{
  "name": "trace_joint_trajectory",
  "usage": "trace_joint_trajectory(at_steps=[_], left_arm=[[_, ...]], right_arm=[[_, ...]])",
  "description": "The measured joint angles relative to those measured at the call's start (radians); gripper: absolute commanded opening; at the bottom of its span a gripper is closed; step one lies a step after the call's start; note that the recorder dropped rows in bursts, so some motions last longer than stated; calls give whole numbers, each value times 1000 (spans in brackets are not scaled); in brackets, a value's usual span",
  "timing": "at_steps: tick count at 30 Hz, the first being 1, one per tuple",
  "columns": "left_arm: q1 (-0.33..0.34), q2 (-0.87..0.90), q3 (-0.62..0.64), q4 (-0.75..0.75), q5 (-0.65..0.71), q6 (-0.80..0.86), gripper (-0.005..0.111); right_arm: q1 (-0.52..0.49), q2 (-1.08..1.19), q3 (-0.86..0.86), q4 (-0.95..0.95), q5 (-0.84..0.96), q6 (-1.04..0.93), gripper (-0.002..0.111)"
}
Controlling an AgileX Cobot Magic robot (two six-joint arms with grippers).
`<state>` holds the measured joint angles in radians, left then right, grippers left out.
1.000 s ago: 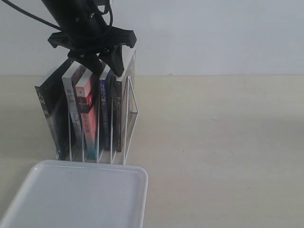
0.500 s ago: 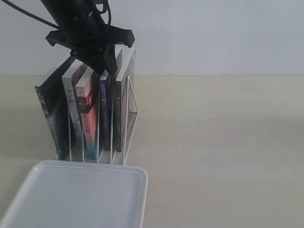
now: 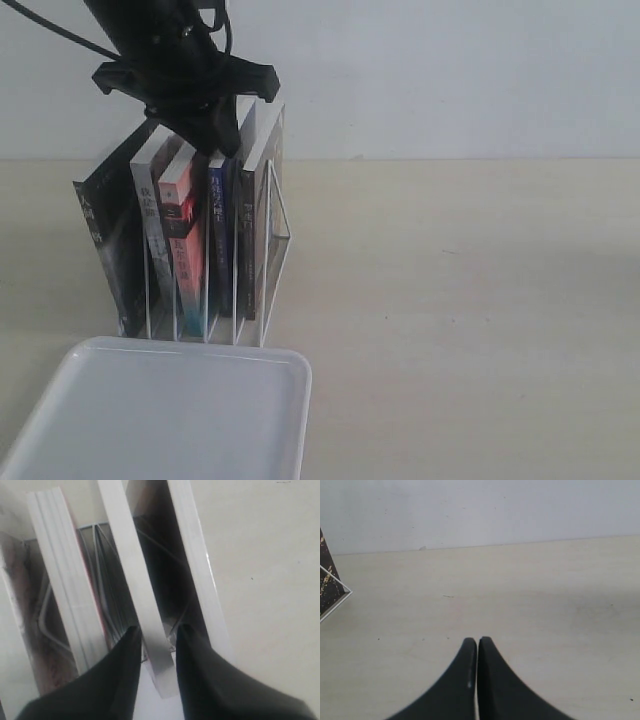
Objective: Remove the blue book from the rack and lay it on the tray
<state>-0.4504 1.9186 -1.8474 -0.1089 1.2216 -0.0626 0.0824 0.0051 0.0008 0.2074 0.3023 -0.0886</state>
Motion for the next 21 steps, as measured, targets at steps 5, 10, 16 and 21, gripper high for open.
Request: trace_joint_trajectory(at_steps=[5,10,16,21], left_arm=[[0,0,0,2,0,0,33],[0,0,0,4,0,0,33],[0,0,0,4,0,0,33],[0,22,0,4,0,0,33]], right_arm=[[0,0,0,0,0,0,0],[0,0,0,0,0,0,0],[0,0,0,0,0,0,0],[0,0,0,0,0,0,0]])
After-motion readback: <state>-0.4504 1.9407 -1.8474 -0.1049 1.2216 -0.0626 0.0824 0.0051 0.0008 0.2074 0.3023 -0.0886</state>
